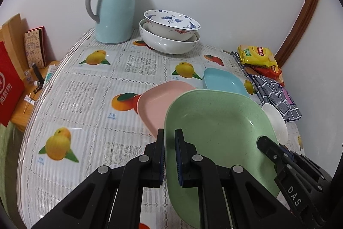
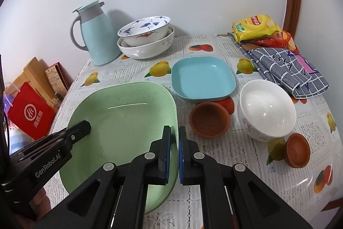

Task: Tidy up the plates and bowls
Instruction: 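Lift the green plate with both tools and lower it onto the pink plate, then open both tools to release the green plate on the pink plate, then withdraw both tools back from the stacked plates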

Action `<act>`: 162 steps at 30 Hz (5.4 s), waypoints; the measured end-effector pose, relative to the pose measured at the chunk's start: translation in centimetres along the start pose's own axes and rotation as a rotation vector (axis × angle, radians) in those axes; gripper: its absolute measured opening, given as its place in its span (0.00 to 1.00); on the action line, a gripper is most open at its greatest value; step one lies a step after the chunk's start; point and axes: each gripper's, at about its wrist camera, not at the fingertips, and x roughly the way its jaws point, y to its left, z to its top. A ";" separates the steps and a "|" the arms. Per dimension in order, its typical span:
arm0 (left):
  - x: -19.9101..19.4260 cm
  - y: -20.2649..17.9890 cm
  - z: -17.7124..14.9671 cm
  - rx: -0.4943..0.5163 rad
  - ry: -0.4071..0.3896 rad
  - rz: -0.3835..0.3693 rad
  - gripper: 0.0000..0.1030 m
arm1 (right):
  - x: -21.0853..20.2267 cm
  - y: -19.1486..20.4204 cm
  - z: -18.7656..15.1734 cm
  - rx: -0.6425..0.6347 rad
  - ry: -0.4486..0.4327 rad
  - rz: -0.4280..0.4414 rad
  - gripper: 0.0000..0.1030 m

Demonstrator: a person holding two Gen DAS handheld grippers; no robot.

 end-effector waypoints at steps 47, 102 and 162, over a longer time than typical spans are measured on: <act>6.8 4.7 0.8 -0.113 0.090 0.054 0.09 | 8.2 3.1 1.3 -0.081 0.122 0.035 0.06; 9.9 3.4 2.8 -0.111 0.109 0.066 0.18 | 15.0 1.7 6.3 -0.172 0.138 0.109 0.15; 8.6 -0.4 0.5 -0.036 0.145 0.016 0.54 | 5.1 -4.1 1.9 -0.054 0.043 0.051 0.45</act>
